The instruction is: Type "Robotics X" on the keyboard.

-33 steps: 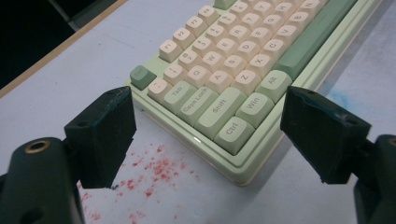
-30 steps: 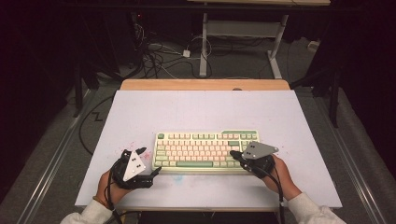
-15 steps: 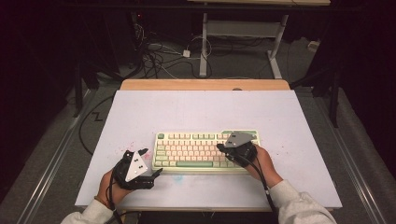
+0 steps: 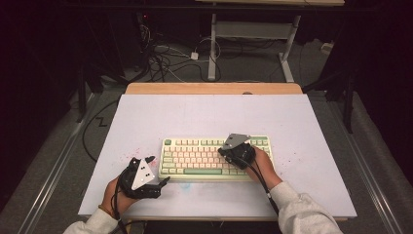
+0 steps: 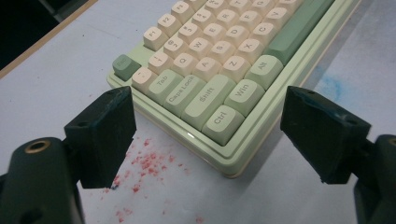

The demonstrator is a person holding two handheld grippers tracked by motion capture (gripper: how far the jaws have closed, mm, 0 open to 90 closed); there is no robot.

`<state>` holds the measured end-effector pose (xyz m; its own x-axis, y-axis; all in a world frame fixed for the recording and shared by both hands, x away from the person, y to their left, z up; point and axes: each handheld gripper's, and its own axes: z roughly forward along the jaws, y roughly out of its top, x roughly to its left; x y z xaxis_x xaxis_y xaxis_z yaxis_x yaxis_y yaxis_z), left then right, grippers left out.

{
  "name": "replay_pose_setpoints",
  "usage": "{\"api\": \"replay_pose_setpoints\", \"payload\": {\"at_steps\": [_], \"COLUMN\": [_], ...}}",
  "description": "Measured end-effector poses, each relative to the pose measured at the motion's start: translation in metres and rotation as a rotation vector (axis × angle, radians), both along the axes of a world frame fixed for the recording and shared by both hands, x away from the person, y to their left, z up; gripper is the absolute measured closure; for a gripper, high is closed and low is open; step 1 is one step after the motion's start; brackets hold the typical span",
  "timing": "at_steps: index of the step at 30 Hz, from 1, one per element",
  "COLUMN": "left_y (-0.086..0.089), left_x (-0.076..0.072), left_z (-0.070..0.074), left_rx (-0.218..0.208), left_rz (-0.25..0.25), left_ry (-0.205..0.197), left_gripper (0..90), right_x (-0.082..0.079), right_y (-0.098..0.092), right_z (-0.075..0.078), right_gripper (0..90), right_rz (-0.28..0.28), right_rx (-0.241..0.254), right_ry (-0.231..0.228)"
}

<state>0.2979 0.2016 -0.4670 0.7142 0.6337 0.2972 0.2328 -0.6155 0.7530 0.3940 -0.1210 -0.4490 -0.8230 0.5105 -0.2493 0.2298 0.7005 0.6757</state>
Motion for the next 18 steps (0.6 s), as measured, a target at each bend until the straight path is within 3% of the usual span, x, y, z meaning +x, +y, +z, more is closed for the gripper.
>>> {"api": "replay_pose_setpoints", "payload": {"at_steps": [10,18], "left_y": [-0.001,-0.001], "left_x": [0.000,0.001], "left_z": [0.001,0.000], "left_rx": [-0.006,-0.001], "left_rz": [0.002,0.002], "left_ry": [-0.004,0.001], "left_gripper": [17.7,17.7], "right_x": [-0.002,-0.009], "right_y": [0.004,-0.004], "right_z": [0.000,0.008], "right_gripper": [90.0,90.0], "right_rz": [0.005,-0.003], "right_rx": [-0.043,0.044], "right_ry": [0.006,-0.027]}}
